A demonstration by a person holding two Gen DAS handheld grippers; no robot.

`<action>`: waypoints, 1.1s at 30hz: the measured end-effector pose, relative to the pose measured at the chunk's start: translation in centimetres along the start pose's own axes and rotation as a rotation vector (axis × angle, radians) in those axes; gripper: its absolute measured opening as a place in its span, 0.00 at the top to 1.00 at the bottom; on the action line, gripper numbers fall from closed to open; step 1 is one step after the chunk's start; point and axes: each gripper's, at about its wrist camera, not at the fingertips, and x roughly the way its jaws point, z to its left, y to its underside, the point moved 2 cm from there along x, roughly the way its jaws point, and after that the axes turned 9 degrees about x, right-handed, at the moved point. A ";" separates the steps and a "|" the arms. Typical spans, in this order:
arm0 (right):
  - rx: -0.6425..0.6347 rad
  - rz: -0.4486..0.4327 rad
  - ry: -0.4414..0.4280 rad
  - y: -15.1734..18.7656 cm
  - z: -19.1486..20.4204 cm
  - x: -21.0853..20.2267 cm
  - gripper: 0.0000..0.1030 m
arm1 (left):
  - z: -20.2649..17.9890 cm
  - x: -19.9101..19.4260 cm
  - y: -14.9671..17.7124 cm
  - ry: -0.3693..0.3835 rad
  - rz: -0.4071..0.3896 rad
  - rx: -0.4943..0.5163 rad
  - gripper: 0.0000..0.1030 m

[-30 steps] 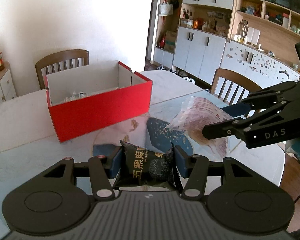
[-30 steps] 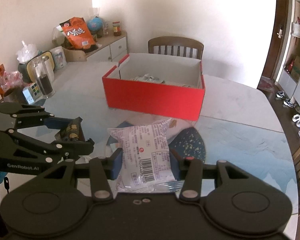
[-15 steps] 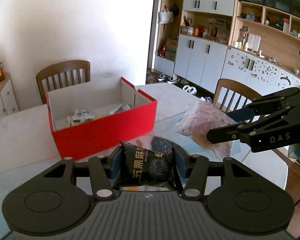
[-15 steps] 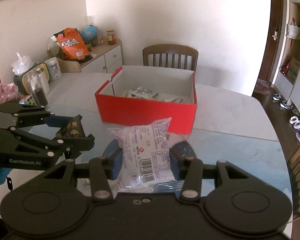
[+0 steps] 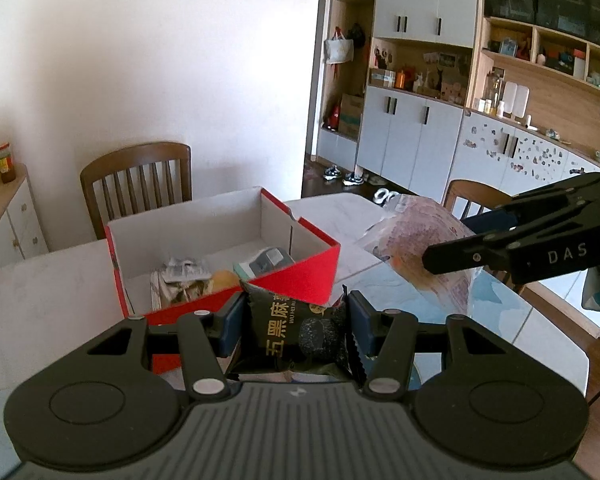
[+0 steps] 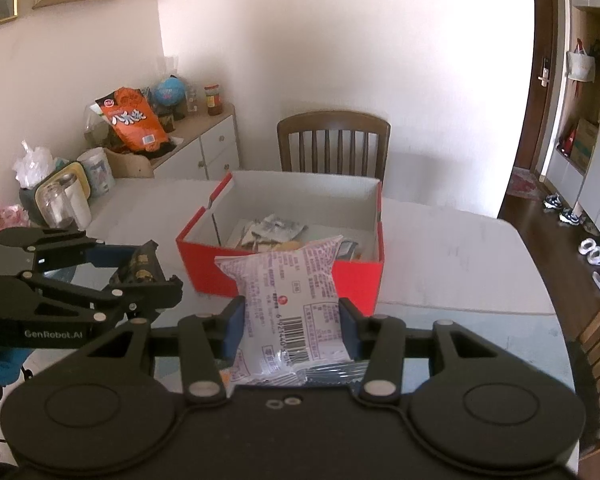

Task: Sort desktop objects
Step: 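Lift the seaweed pack and bread bag and carry them over the shoebox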

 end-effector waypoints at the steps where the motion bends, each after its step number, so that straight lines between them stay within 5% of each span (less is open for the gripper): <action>1: 0.001 -0.003 -0.001 -0.3 0.0 0.1 0.54 | 0.2 0.1 -0.3 -0.001 -0.003 0.002 0.48; 33: 0.012 -0.033 0.019 -7.0 -0.2 5.3 0.54 | 5.9 4.2 -5.3 -0.028 -0.068 -0.002 0.48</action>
